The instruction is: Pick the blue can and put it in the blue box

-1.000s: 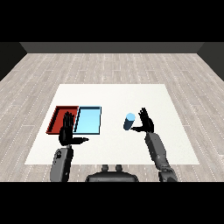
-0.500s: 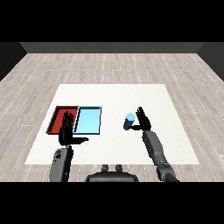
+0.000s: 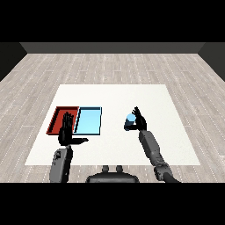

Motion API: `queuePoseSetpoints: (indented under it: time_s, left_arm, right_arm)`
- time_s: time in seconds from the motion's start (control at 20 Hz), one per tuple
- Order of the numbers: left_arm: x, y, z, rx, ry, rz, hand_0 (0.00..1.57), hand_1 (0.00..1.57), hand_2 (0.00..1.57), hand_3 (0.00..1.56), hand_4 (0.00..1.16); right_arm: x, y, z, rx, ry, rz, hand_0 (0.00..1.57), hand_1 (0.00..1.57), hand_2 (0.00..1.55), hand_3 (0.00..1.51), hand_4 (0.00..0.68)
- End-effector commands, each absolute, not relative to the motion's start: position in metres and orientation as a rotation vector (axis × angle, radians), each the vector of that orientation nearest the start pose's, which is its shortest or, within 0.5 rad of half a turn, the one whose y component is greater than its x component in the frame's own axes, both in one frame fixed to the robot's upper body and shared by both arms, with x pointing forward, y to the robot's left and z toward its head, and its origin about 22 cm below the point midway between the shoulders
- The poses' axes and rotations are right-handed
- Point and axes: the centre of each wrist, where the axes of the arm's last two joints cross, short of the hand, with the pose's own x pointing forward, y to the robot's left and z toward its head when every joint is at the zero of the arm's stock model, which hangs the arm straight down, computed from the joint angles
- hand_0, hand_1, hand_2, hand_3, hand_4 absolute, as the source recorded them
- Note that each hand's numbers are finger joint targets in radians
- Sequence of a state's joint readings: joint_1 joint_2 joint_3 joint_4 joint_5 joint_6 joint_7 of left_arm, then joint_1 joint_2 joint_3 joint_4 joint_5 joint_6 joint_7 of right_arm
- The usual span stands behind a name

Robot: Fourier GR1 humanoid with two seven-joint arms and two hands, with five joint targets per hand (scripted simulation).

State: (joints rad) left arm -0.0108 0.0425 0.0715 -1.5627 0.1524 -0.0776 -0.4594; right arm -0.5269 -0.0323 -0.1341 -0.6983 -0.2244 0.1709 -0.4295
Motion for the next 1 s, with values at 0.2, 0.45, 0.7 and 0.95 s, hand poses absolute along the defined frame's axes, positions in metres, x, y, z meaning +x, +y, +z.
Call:
queuePoseSetpoints:
  time_s: [0.2, 0.45, 0.7, 0.95]
  left_arm:
    - [0.239, 0.24, 0.022, -0.083, -2.019, 0.121, 0.0, 0.0, 0.0, 0.0, 0.0]
    - [0.255, 0.262, 0.007, -0.078, -2.043, 0.113, 0.0, 0.0, 0.0, 0.0, 0.0]
    - [0.239, 0.254, 0.005, -0.122, -2.03, 0.121, 0.0, 0.0, 0.0, 0.0, 0.0]
    - [0.245, 0.253, 0.028, -0.08, -2.045, 0.108, 0.0, 0.0, 0.0, 0.0, 0.0]
  right_arm:
    - [0.347, -0.211, -0.066, 0.324, -1.601, -0.087, 0.0, 0.0, 0.0, 0.0, 0.0]
    - [0.356, -0.18, -0.064, 0.316, -1.601, -0.049, 0.0, 0.0, 0.0, 0.0, 0.0]
    - [0.37, -0.182, -0.065, 0.372, -1.576, -0.063, 0.0, 0.0, 0.0, 0.0, 0.0]
    - [0.36, -0.181, -0.07, 0.287, -1.588, -0.096, 0.0, 0.0, 0.0, 0.0, 0.0]
